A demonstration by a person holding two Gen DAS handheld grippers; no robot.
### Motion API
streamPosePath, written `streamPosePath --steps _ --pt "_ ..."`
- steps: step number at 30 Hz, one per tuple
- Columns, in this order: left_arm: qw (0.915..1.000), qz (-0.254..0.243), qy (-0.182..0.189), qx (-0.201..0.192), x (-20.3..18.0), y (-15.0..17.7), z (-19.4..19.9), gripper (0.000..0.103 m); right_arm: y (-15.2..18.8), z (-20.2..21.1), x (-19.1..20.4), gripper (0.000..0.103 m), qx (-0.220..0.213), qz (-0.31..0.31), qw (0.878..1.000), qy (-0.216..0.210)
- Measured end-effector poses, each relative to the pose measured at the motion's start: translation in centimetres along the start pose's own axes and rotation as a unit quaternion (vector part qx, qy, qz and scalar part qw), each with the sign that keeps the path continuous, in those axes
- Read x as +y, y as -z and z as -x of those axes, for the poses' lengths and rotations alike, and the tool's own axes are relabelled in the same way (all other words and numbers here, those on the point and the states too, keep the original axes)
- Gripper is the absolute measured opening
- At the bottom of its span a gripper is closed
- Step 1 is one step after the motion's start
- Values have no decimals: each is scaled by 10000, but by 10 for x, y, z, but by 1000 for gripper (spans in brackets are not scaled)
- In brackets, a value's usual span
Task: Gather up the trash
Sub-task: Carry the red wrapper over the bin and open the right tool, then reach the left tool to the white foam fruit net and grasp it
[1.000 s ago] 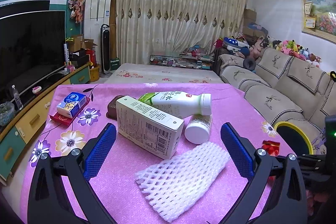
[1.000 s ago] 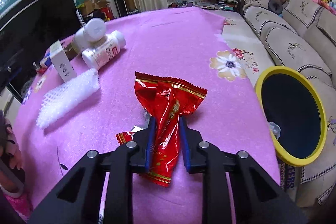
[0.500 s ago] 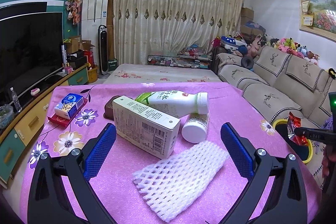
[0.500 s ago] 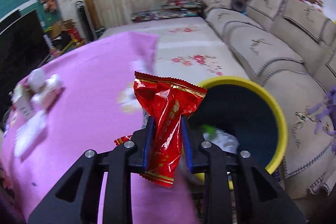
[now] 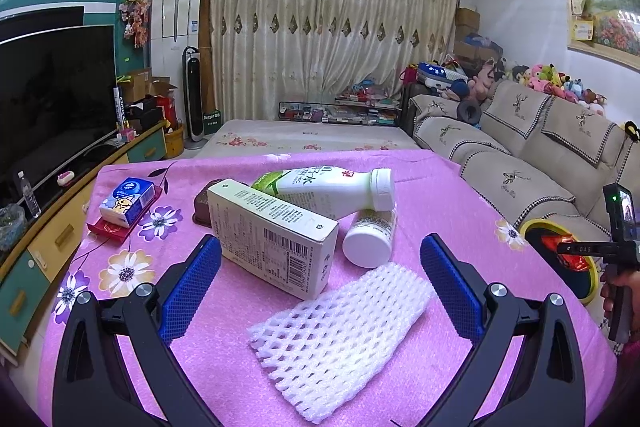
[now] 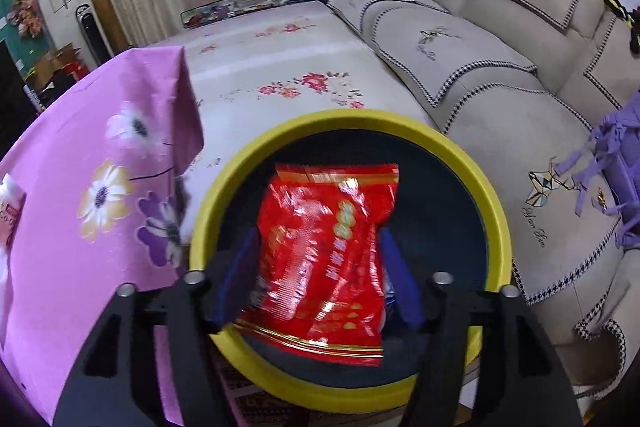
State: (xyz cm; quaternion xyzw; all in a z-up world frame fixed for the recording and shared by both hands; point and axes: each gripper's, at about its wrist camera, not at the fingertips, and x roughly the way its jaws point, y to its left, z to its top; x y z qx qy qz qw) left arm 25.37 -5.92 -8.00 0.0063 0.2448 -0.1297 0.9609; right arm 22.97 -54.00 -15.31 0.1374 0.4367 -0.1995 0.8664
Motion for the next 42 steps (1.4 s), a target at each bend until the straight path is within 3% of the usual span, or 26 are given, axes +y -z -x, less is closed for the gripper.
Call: streamPosePath --steps 7,11,15,18,20,26,32,39,42 --pt "9999 -147 66 19 -6 1 0 98 2 10 -4 74 -110 -112 9999 -67" --pt "9985 -267 387 293 -11 1 -5 98 1 23 -1 75 -185 -63 9996 -225" --pt "9912 -699 719 859 -21 6 -15 98 3 35 1 78 -303 29 9990 -332" --pt "9828 -1372 535 1118 -28 16 -22 98 3 41 2 79 -353 38 9985 -408" --pt "9782 -1548 549 1269 -26 20 -29 98 4 42 2 79 -356 46 9984 -440" --pt "9703 -1175 819 1947 -4 28 -67 98 9 40 6 79 -285 79 9983 -503" --pt "9663 -1078 1103 2064 -3 36 -74 97 10 38 8 79 -233 126 9982 -542" --pt "9629 -1399 1186 1978 -18 42 -69 72 12 40 8 79 -243 120 9976 -638" --pt "9612 -1548 1201 1944 -28 42 -63 56 12 41 7 79 -244 109 9973 -681"
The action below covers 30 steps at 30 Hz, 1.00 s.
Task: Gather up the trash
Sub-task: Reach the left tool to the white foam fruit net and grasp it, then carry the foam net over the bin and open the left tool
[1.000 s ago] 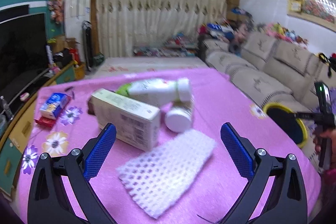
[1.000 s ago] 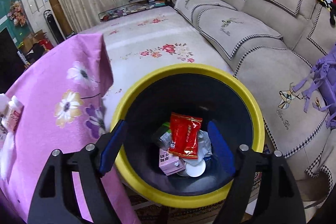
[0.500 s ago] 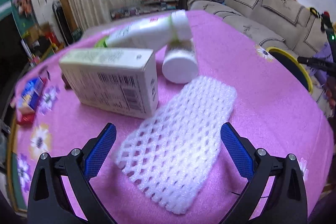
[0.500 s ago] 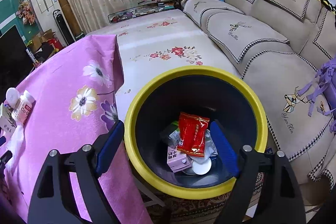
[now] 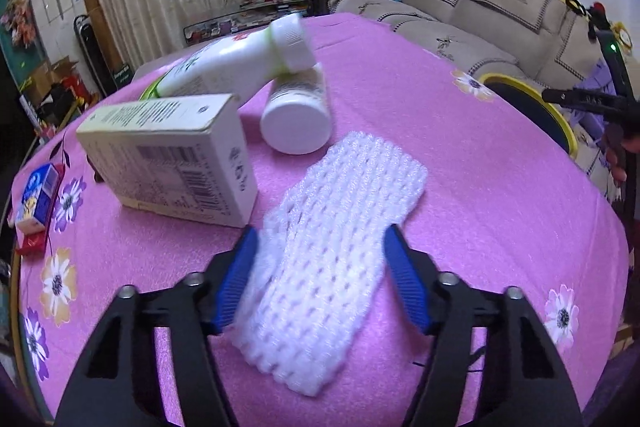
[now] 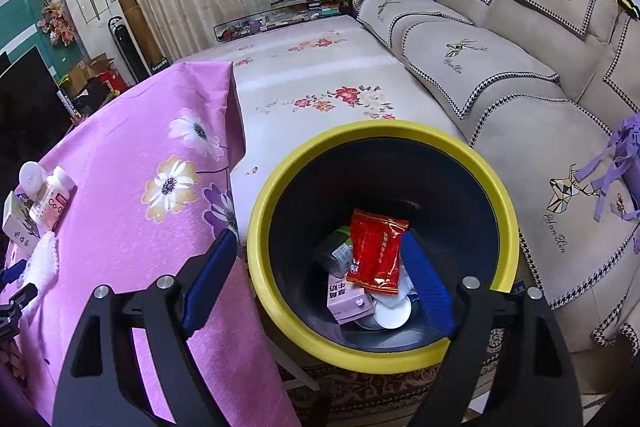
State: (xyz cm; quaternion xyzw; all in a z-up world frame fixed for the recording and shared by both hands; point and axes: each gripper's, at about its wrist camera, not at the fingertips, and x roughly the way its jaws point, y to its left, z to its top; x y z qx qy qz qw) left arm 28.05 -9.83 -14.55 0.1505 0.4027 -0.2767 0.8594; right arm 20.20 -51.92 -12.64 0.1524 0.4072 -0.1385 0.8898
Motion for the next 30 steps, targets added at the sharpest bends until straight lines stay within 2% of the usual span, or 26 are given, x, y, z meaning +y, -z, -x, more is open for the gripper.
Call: streamPosePath --steps 4,5,6,7,10,17,30 --pt "9998 -204 -15 50 -13 -5 4 36 0 4 -2 79 -31 -4 10000 -36" --pt "9998 -216 -25 40 -15 -4 7 26 1 5 -2 79 -37 -9 10000 -47" --pt "9998 -196 -21 23 -17 -4 11 9 1 6 -3 79 -44 -20 10000 -62" --pt "9999 -135 -6 23 -18 -4 14 4 2 6 -4 79 -49 -28 10000 -72" --pt "10000 -18 83 19 -22 -7 19 4 3 10 -8 79 -77 -56 9999 -92" --pt "9995 -207 144 -169 -47 -20 38 3 3 18 -22 79 -153 -153 9997 -112" --pt "9941 -653 207 -844 -95 -88 92 3 4 35 -51 79 -353 -421 9983 -190"
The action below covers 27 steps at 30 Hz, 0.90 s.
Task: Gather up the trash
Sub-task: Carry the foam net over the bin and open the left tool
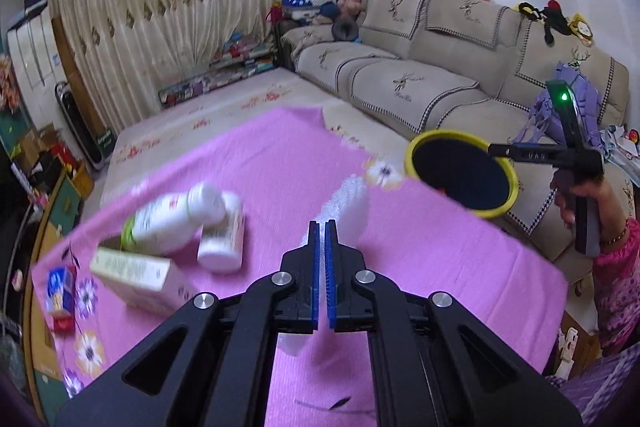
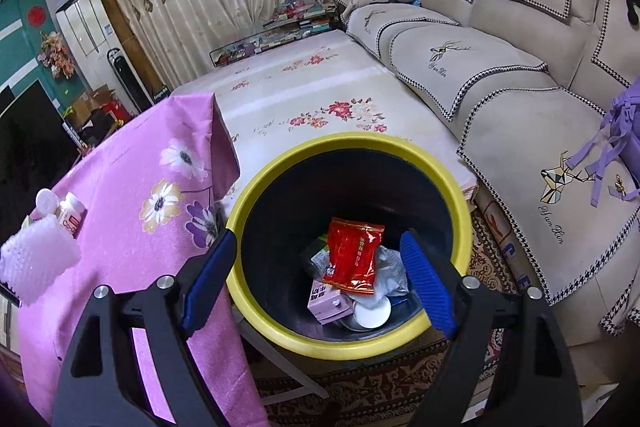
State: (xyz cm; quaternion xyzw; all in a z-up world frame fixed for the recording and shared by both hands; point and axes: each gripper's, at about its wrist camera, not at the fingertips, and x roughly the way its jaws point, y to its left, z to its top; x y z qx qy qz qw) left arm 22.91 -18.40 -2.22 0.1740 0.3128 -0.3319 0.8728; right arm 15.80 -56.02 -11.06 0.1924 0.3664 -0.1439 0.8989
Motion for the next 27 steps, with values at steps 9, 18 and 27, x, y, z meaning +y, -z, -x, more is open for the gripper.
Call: streamPosePath --steps 9,18,27 --pt "9979 -400 488 -136 -52 -63 -22 3 -6 36 -27 79 -354 -90 9993 25" --pt "9917 -630 1115 -135 -127 -124 -89 3 -1 62 -75 79 -569 -324 9975 265" --pt "9887 -674 1320 224 -193 -143 -181 4 8 65 -115 79 -522 -570 9960 443"
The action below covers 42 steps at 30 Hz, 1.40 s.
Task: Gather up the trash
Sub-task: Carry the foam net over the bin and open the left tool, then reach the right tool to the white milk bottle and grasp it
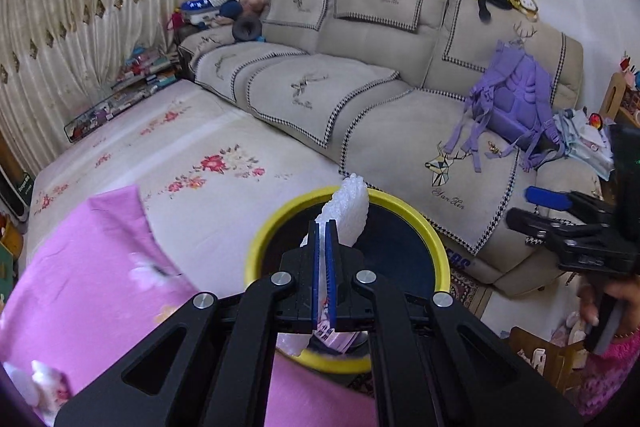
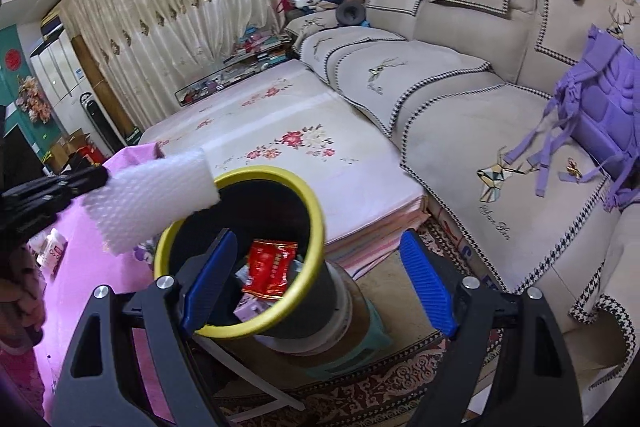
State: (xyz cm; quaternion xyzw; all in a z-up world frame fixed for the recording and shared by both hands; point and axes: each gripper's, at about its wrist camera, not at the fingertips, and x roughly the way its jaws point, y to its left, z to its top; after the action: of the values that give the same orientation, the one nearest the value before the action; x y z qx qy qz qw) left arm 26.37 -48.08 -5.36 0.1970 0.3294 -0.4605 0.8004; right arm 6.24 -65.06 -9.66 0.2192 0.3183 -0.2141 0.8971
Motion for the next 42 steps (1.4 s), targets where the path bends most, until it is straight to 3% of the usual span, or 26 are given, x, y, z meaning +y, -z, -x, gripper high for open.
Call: streamPosePath --steps 2,3,4,6,9,14,16,21,25,31,34,38,42 --pt "10000 36 -2 93 -5 -3 -20 5 0 2 -7 79 -24 -43 10000 56" --pt "9999 57 -26 109 -6 -3 -27 15 1 3 -9 79 -33 -57 9999 77" --pt "9998 104 -94 132 -7 -4 -34 39 1 3 -12 79 -43 -76 9999 101" --pt "9996 187 -215 77 -8 -4 -42 73 1 4 -15 79 -43 -92 9999 116" --pt "9993 241 -277 -42 -7 -3 -39 73 3 3 -15 79 -16 -94 9999 90" --pt "9968 535 -362 -480 12 18 17 84 8 -2 2 79 95 48 9999 -108" --pt "9936 703 -482 -743 26 35 53 91 8 -5 16 79 161 152 9995 -230" --pt "9819 1113 -1028 -1139 68 97 137 94 11 -18 70 79 339 610 9959 -577" --pt "9646 1630 -1659 -1246 113 158 198 98 18 -24 130 79 446 1054 9890 -933" --pt "9208 2405 -2838 -1174 179 261 261 98 33 -27 235 79 585 1887 9692 -1470" --pt "9021 2663 -3194 -1149 203 302 275 98 40 -26 287 79 604 2219 9575 -1740" --pt "8863 2759 -3536 -1156 226 334 284 98 49 -23 350 79 608 2517 9412 -2171" --pt "8876 2989 -3293 -1196 237 347 286 98 50 -27 406 79 588 2809 9227 -2575"
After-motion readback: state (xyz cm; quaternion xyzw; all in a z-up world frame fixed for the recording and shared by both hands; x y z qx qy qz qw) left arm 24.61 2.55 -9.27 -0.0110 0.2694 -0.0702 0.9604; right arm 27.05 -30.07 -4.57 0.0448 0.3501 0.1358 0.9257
